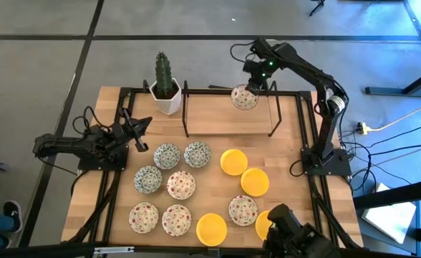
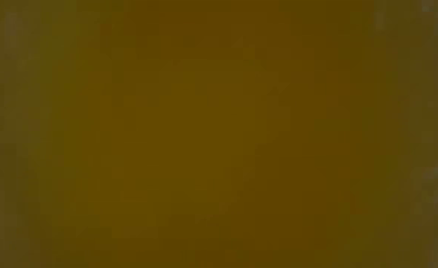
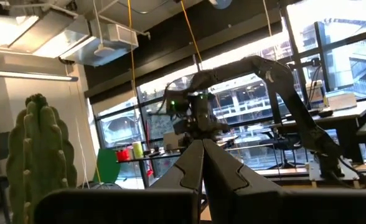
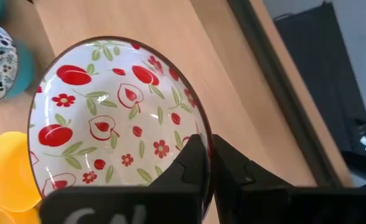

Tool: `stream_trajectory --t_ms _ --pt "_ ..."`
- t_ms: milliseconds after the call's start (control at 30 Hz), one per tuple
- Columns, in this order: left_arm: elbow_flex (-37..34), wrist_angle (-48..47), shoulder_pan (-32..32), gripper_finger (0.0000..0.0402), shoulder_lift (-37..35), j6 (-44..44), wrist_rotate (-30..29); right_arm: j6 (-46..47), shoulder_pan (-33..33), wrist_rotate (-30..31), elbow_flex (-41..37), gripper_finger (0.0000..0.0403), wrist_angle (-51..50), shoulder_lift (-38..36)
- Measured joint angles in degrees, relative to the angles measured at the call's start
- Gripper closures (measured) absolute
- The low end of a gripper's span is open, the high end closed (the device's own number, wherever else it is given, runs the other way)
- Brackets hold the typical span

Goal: Pick & Place Mini bowls
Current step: Put the green printed bowl on the shelf

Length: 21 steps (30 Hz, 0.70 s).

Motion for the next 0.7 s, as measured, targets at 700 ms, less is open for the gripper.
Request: stream_trajectory --t_ms 700 --pt "0.0 -0.04 0.0 0.0398 0.0 -2.31 0.0 1.3 -0.52 7.56 -12.83 0.039 6.73 -0.09"
